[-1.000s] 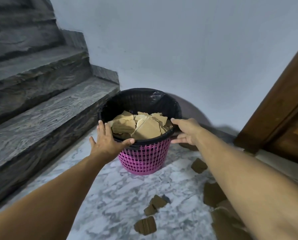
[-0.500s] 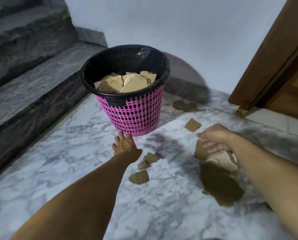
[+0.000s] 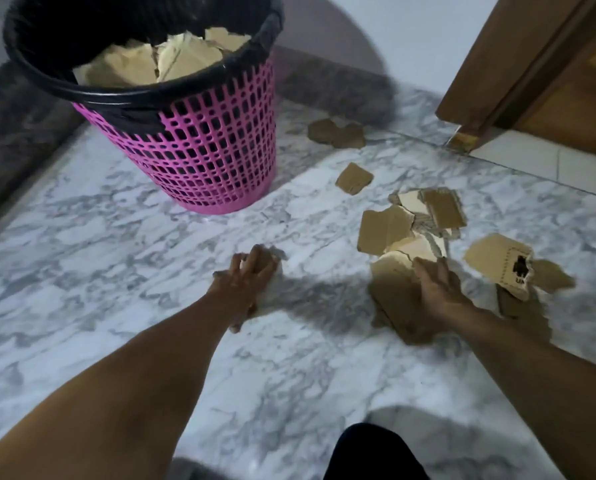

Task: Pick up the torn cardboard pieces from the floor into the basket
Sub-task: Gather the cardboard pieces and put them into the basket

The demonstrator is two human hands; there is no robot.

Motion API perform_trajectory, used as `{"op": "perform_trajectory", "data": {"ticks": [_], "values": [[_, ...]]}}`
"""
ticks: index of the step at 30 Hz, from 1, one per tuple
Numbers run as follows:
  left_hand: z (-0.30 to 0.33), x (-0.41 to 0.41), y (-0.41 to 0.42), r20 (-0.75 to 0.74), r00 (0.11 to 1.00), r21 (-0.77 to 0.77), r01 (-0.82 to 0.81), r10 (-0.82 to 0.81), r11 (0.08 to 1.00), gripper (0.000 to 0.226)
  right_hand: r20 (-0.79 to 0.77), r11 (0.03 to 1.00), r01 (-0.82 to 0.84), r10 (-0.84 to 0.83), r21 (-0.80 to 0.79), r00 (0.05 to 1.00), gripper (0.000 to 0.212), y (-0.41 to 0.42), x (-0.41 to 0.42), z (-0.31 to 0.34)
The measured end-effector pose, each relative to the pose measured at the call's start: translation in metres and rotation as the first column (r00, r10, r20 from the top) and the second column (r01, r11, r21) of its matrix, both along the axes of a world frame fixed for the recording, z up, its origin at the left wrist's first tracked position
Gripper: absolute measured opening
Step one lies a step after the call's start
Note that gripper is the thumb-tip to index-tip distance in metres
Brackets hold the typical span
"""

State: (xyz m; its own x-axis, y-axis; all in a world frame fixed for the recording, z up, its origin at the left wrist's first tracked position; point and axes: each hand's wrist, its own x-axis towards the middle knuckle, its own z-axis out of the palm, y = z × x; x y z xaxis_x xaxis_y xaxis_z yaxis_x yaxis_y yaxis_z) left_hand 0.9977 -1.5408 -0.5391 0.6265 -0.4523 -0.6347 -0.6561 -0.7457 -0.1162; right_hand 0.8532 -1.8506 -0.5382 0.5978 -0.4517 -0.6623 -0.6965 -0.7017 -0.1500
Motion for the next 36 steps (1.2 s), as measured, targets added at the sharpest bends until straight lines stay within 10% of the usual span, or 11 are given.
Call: {"op": "perform_trajectory", "data": {"ticks": [12,21,23,26,28,32,36], "values": [[-0.014,0.021,0.001,-0.067,0.997,-0.165,0.018,-0.030,0.986,0.126,0.030,0.989,-0.064,0.069,-0.131,0.997,0.123,-0.010,0.018,0.000],[-0.017,0.022,-0.006,-0.255,0.948,-0.309,-0.266,0.190,0.913,0.037,0.131,0.994,0.025,-0.011,-0.107,0.991,0.130,-0.027,0.051,0.000],[-0.017,0.021,-0.009,-0.406,0.855,-0.401,-0.483,0.322,0.778,0.021,0.172,0.993,0.060,-0.042,-0.104,0.984,0.125,-0.026,0.056,-0.001],[-0.013,0.016,-0.027,-0.796,0.417,-0.320,-0.905,0.439,0.279,0.030,0.203,0.994,0.069,-0.051,-0.082,0.978,0.121,-0.025,0.059,-0.003],[-0.016,0.014,-0.044,-0.822,0.381,-0.336,-0.925,0.423,0.180,0.028,0.248,0.996,0.072,-0.057,-0.052,0.967,0.113,-0.025,0.059,-0.005],[-0.019,0.009,-0.083,-0.310,0.888,-0.550,-0.459,0.340,0.698,0.022,0.298,0.993,0.096,-0.112,0.067,0.948,0.105,-0.031,0.060,-0.007],[-0.027,0.004,-0.109,-0.108,0.984,-0.548,-0.180,0.145,0.817,0.024,0.264,0.972,0.057,-0.118,0.228,0.957,0.059,-0.044,0.060,-0.007]]}}
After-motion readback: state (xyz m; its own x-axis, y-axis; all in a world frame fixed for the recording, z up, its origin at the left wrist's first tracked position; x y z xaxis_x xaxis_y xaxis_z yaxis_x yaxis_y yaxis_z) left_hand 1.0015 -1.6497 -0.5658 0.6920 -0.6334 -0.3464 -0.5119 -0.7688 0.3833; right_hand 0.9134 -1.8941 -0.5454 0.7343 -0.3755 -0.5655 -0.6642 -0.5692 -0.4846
